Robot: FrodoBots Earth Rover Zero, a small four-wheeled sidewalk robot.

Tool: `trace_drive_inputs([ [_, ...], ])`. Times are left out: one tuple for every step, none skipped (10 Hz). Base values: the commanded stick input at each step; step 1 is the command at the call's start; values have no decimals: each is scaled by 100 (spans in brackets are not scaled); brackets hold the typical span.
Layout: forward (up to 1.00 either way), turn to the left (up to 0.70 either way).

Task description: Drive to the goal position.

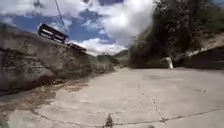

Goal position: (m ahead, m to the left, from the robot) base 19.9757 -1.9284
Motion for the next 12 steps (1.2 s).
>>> trace_drive_inputs([
  [70,0],
  [70,0],
  [70,0],
  [70,0],
  [70,0],
  [70,0],
  [70,0],
  [70,0],
  [70,0],
  [70,0],
  [70,0],
  [70,0],
])
